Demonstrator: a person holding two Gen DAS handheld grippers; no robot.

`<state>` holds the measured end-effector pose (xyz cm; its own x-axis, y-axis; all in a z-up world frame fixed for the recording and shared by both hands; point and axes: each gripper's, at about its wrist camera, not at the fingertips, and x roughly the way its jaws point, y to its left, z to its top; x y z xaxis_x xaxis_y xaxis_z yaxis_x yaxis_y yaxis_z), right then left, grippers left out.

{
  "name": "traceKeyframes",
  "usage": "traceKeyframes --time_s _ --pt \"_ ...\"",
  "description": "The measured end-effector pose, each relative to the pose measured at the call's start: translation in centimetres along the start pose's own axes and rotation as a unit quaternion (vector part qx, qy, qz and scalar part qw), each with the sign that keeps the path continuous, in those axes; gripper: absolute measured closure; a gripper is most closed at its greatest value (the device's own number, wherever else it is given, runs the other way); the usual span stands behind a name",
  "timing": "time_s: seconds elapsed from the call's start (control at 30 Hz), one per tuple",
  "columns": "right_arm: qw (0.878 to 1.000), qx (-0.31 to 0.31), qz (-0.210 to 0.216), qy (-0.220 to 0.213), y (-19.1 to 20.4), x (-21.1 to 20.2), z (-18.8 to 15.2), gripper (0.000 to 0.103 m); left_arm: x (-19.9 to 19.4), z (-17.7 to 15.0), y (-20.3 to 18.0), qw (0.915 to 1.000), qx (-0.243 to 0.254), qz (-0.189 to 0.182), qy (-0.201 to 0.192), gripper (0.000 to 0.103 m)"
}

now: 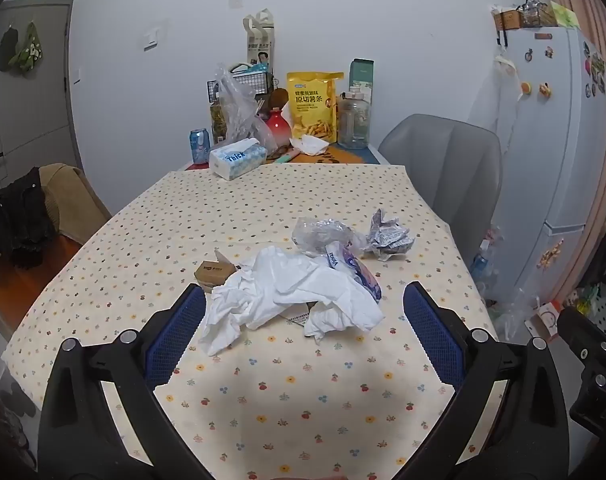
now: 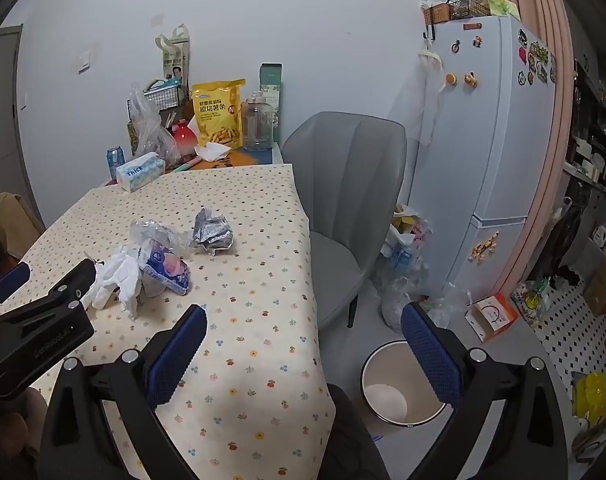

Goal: Collect trash

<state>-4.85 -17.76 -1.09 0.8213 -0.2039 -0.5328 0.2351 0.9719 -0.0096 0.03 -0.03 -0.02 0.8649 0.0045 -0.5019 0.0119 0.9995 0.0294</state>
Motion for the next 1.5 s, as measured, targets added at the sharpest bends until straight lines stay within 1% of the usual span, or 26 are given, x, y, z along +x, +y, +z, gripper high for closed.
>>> traceKeyframes --time_s 0.3,0.47,0.7,0.8,1.1,1.5 --pt "1.0 -0.004 -0.001 0.003 -0.1 0.2 -0.2 0.008 0.1 0.1 0.4 1.0 -0.005 0.006 -0.001 0.004" --pt "1.0 -0.006 -0.003 0.001 0.0 0.0 -0.2 0.008 -0.4 0.2 -0.4 1.0 -0.001 0.005 -0.004 0.004" --pt "1.0 -0.014 0.002 0.009 -0.1 -0.1 -0.1 0.008 -0.7 -0.1 0.1 1.0 -0.005 0.002 -0.007 0.004" --pt "1.0 -0.017 0.001 0.007 0.0 -0.2 -0.2 0.008 -0.6 0.0 0.0 0.9999 -0.008 -0.003 -0.005 0.004" --pt "1.0 -0.007 -0.008 0.004 -0.7 -0.1 0.1 0.008 -0.6 0.0 -0.1 0.9999 -0.007 -0.009 -0.01 0.004" --pt "1.0 -0.005 -0.008 0.002 -1.0 -0.1 0.0 0.008 -0.7 0.0 -0.1 0.9999 -0.008 -0.009 -0.009 0.004"
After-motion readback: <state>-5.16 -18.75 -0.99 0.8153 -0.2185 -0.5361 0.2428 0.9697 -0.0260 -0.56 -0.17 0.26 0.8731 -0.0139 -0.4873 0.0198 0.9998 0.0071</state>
